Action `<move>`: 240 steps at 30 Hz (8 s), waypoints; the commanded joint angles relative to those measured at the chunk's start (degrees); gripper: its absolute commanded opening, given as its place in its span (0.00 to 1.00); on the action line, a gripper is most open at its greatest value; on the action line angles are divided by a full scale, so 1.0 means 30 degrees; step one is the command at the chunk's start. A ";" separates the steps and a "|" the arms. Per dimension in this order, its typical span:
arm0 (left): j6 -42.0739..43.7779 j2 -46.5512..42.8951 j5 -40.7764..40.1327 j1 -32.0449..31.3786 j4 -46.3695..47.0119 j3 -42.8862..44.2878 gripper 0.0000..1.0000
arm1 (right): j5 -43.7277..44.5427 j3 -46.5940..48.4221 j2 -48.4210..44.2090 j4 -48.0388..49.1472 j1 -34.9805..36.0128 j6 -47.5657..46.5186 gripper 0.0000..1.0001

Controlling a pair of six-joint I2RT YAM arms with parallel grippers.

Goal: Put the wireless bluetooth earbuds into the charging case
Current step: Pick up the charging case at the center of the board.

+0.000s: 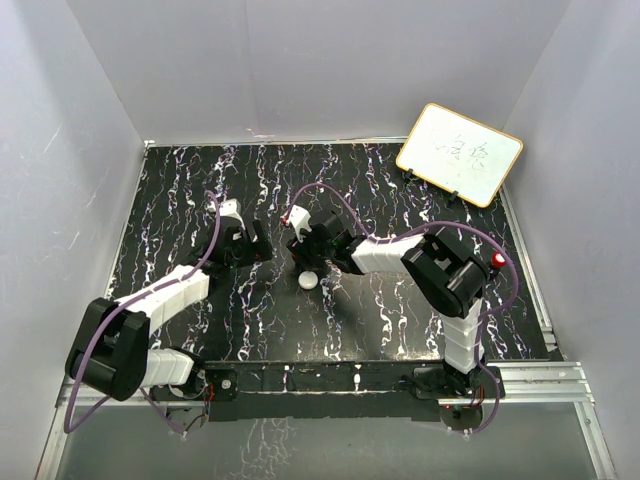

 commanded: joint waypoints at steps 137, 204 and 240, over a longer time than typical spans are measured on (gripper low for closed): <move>-0.4325 0.4373 1.8161 0.1839 1.5703 -0.1792 0.19 | -0.0657 -0.4025 -0.6368 0.7009 0.0269 -0.0842 0.00; -0.9423 1.1405 2.5203 0.0990 3.1526 0.3439 0.00 | -1.4070 -0.4848 -0.6266 1.1574 -0.7026 1.4070 0.33; -0.7382 0.9221 2.2784 0.0806 2.4790 0.2967 0.00 | -1.4861 -0.5533 -0.5275 1.4572 -0.7138 1.6465 0.20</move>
